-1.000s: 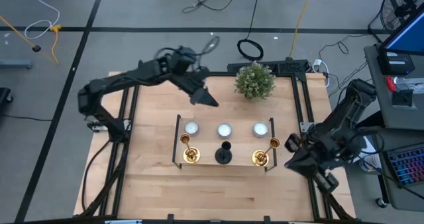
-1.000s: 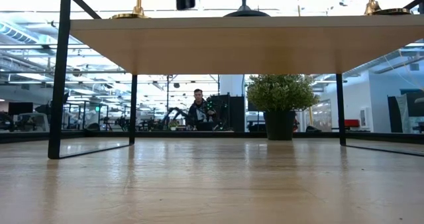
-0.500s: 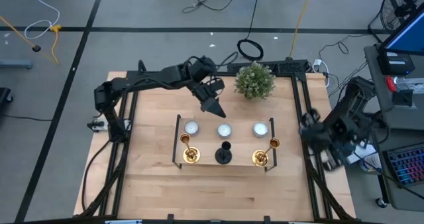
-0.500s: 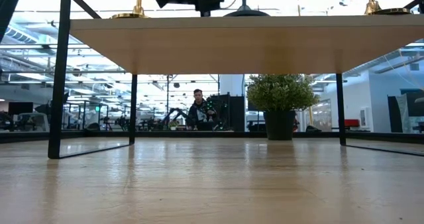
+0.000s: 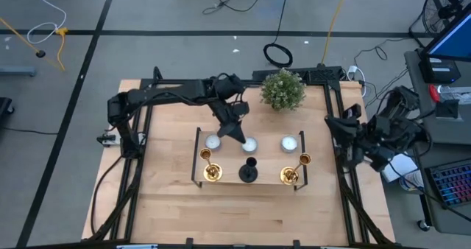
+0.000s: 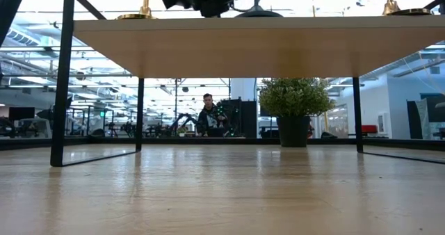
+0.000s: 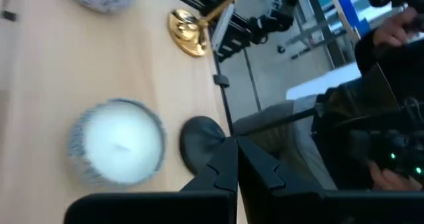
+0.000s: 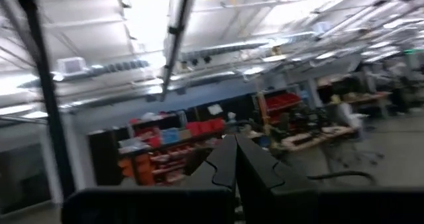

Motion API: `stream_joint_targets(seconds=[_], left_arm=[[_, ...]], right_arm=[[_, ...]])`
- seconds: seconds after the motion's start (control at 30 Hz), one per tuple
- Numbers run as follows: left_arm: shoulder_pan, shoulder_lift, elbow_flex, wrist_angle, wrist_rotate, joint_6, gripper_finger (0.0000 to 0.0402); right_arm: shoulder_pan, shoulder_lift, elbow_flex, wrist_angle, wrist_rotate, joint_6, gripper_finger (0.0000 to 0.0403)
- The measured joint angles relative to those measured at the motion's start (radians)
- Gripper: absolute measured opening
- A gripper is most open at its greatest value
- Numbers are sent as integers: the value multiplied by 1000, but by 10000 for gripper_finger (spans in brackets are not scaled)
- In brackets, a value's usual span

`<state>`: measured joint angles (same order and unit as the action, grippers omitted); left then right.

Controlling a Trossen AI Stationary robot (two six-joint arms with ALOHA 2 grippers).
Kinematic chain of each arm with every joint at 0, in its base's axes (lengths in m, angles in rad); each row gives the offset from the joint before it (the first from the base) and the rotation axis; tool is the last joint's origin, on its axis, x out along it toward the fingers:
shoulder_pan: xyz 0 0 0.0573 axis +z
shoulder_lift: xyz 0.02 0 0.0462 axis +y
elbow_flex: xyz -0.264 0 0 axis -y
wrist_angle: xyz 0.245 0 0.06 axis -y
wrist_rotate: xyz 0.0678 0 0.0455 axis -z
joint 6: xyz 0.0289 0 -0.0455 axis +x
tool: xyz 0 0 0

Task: Pick & Place candle stick holders
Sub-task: Adjust the black candleholder on the shelf

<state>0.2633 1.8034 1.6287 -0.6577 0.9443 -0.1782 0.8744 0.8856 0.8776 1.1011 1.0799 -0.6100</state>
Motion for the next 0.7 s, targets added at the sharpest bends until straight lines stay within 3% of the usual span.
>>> stream_joint_targets(seconds=[0.3, 0.7], left_arm=[[-45, 0, 0, 78, -53, -91, 2], [-83, -1, 0, 115, -82, -101, 1]], right_arm=[[-24, 1, 0, -25, 20, 34, 0], [-24, -2, 0, -71, 20, 72, 0]])
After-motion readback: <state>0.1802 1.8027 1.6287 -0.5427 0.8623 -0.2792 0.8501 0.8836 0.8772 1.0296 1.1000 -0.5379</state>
